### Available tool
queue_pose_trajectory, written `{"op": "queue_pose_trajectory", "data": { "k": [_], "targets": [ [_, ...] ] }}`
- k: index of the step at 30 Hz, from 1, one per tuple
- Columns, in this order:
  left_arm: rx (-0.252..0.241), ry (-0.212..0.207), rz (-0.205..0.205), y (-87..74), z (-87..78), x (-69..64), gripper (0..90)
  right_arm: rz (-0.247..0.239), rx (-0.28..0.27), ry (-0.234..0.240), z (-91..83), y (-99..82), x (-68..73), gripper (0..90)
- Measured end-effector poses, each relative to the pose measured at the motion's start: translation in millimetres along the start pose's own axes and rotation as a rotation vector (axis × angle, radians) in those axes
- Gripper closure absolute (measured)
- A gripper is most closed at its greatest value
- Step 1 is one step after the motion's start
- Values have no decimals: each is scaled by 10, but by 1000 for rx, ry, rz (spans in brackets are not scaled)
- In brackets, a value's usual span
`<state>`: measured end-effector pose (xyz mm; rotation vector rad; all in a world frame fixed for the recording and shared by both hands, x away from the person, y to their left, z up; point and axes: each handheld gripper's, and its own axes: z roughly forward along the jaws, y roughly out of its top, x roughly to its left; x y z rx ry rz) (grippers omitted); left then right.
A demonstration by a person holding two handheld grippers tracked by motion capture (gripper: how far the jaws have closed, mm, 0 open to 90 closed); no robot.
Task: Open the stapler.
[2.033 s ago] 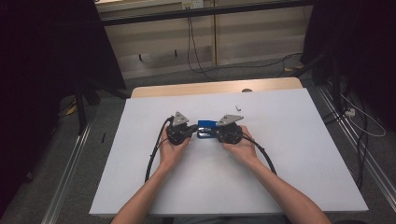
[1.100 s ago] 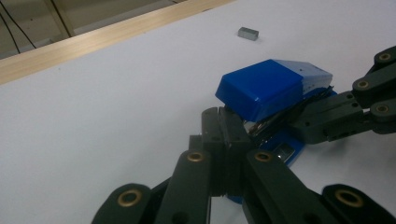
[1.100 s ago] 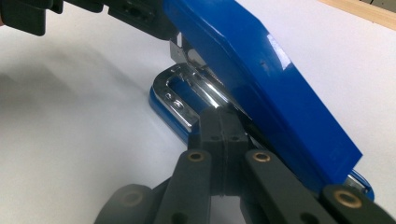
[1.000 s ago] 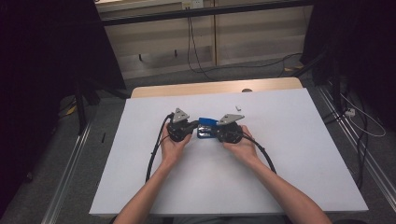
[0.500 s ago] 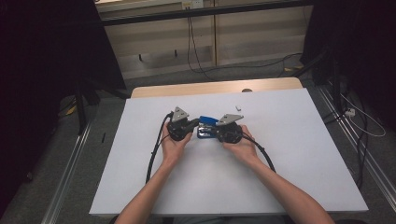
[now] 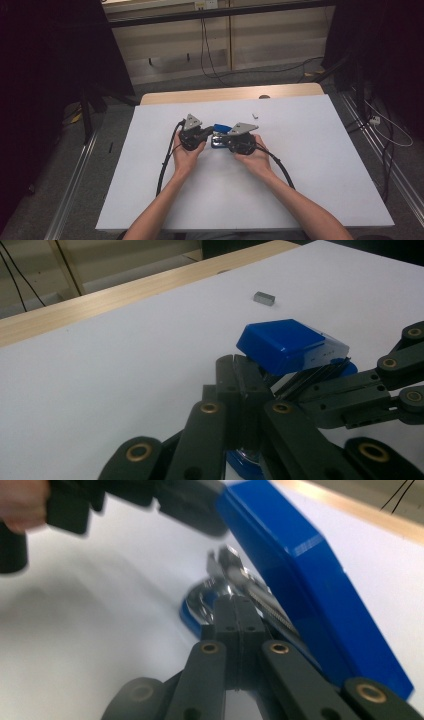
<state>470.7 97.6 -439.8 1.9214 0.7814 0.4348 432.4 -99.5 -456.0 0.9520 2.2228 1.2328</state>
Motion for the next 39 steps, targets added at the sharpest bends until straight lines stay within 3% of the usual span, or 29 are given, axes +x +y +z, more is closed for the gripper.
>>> {"op": "queue_pose_trajectory", "data": {
  "k": [6, 19, 24, 39],
  "targets": [
    [-6, 4, 6, 1, 9, 0, 900, 1, -33, -34, 41, 87, 61, 900],
    [10, 3, -20, -29, 29, 21, 900, 12, -14, -98, 107, 73, 99, 900],
    [15, -6, -22, -39, 38, 8, 895, 18, -30, -115, 97, 84, 96, 900],
    [19, -29, -3, -46, 69, -20, 900, 42, -38, -115, 65, 97, 37, 900]
  ]
}}
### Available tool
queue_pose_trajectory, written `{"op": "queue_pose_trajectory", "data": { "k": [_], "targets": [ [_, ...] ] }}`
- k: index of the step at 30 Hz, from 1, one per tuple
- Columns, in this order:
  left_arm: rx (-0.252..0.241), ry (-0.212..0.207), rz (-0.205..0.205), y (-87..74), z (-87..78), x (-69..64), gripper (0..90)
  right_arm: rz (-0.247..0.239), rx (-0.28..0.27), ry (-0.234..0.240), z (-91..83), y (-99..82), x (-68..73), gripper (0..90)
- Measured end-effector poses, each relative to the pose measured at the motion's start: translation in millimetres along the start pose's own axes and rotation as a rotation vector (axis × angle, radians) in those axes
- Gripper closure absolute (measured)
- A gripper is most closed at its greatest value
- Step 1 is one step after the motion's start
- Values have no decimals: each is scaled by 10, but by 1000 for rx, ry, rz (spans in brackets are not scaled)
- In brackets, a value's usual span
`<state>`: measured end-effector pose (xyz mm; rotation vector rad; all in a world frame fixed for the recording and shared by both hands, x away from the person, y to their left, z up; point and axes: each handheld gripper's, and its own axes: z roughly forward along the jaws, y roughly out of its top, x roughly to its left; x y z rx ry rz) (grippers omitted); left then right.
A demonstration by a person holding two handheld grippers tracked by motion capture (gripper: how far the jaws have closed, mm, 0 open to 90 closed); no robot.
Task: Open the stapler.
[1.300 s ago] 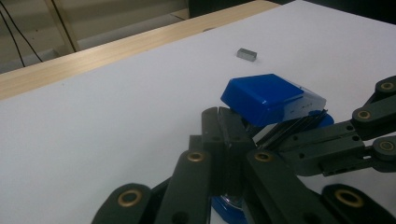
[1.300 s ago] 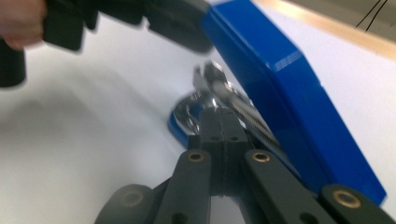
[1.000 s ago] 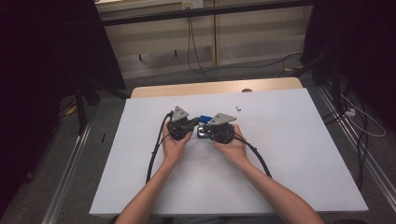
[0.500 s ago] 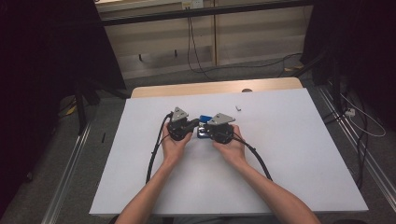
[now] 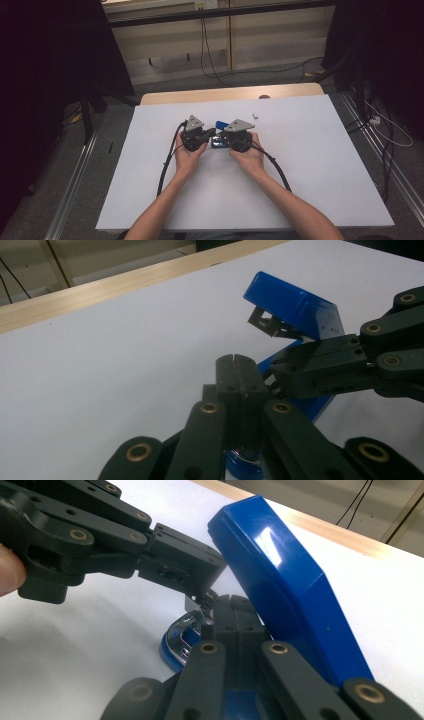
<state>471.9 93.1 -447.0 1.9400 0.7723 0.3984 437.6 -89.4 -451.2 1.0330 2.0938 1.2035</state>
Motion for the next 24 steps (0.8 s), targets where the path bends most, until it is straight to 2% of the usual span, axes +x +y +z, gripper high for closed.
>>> {"op": "queue_pose_trajectory", "data": {
  "k": [3, 8, 13, 17, 24],
  "targets": [
    [3, 0, 15, -2, 3, -1, 900, 5, -1, 3, -3, 2, -2, 900],
    [12, 3, 15, -13, 11, -2, 900, 22, -5, 6, 0, 1, -6, 900],
    [13, -7, 12, -23, 17, 12, 900, 21, -4, 7, 4, -1, -7, 900],
    [36, 1, 26, -43, 38, 6, 900, 17, 1, 11, 16, -8, -1, 900],
    [29, -4, 25, -58, 42, 16, 900, 20, 3, 10, 23, -12, 8, 900]
  ]
}}
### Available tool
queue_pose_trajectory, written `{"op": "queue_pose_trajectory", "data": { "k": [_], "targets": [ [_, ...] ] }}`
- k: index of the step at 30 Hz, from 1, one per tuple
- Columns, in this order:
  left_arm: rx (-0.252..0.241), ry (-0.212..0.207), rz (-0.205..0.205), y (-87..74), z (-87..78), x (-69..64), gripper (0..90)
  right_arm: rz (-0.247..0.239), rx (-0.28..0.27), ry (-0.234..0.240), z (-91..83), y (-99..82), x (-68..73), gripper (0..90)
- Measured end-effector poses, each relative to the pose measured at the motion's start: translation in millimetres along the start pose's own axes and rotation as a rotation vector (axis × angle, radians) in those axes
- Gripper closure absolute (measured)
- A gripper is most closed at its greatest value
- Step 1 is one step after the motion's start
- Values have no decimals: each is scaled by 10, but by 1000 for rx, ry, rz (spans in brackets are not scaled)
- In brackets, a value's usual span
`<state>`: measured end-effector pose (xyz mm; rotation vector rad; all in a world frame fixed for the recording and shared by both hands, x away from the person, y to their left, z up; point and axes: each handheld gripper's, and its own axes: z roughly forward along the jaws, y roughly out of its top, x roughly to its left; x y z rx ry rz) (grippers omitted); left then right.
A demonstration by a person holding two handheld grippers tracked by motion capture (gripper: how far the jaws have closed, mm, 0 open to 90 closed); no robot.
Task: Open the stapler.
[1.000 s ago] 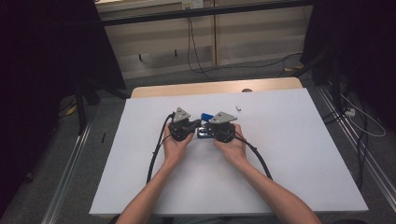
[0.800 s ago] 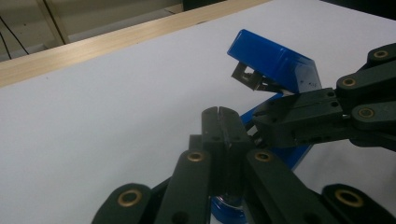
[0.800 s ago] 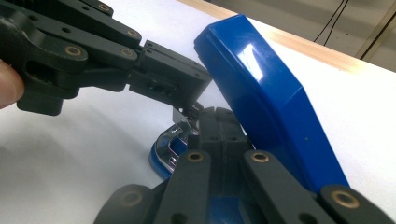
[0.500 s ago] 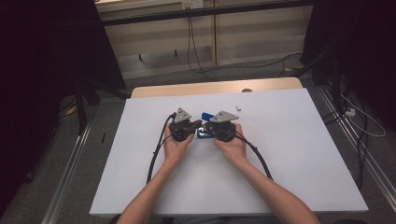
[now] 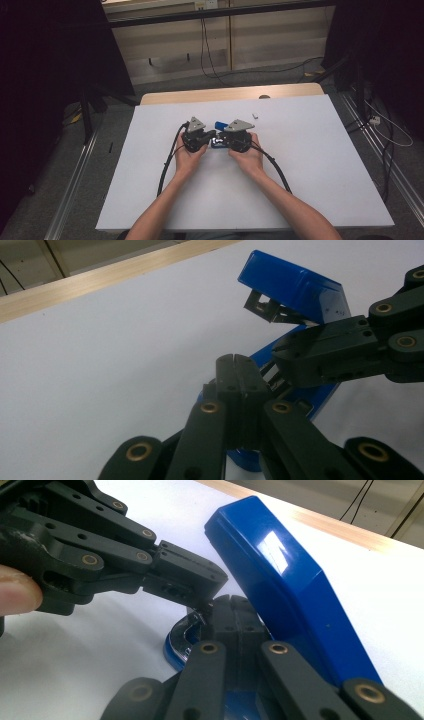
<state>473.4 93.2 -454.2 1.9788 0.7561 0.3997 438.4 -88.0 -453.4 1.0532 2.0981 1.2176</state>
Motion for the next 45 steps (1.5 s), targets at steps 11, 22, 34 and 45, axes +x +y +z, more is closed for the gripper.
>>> {"op": "queue_pose_trajectory", "data": {
  "k": [11, 22, 34, 45],
  "targets": [
    [2, 11, 24, -3, 27, -29, 900, 24, -10, -10, 12, -3, 9, 900],
    [-1, 9, 17, -6, 27, -28, 900, 36, -31, -27, -35, 21, -15, 900],
    [-10, 7, 20, -16, 30, -29, 900, 48, -44, -43, -68, 36, -32, 900],
    [-10, 6, 17, -17, 28, -28, 900, 51, -40, -49, -86, 47, -38, 900]
  ]
}}
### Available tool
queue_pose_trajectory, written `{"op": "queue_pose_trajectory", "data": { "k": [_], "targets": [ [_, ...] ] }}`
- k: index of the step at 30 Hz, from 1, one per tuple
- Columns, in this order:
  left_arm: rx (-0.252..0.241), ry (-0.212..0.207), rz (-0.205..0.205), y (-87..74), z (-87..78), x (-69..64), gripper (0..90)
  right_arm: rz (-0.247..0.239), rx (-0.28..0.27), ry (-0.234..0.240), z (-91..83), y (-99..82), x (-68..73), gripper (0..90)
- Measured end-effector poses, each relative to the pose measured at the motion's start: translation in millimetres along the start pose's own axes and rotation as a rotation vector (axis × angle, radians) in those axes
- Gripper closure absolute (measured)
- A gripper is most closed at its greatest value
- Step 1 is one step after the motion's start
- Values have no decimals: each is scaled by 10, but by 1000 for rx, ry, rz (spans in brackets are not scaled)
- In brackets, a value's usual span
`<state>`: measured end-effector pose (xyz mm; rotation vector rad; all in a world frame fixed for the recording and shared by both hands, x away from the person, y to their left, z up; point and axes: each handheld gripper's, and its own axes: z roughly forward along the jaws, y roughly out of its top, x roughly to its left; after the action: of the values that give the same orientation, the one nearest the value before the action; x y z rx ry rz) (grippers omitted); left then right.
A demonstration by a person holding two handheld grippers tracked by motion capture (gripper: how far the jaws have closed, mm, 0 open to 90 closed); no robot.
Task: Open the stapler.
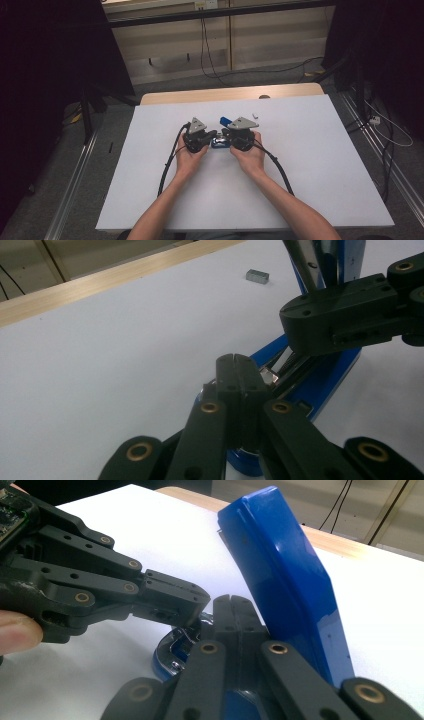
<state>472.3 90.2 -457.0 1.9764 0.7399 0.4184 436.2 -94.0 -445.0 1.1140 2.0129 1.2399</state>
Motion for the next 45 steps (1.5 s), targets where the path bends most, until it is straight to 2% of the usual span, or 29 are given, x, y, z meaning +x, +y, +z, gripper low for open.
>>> {"op": "queue_pose_trajectory", "data": {
  "k": [23, 24, 25, 27, 42, 45],
  "targets": [
    [-2, 4, 1, 1, 2, -5, 900, 11, -1, -14, -47, 23, -27, 900],
    [-3, 5, 2, 1, 0, -1, 900, 7, -8, -31, -56, 25, -26, 900],
    [-4, 3, 1, 0, 2, -2, 900, 10, -17, -41, -65, 27, -32, 900],
    [-4, 3, 1, 0, 2, -1, 900, 27, -19, -34, -80, 28, -61, 900],
    [-2, -2, 10, -1, 1, 0, 900, 31, -31, -43, -117, 21, -82, 900],
    [-4, -3, 8, -5, 0, 6, 900, 53, -33, -44, -123, 24, -92, 900]
  ]
}}
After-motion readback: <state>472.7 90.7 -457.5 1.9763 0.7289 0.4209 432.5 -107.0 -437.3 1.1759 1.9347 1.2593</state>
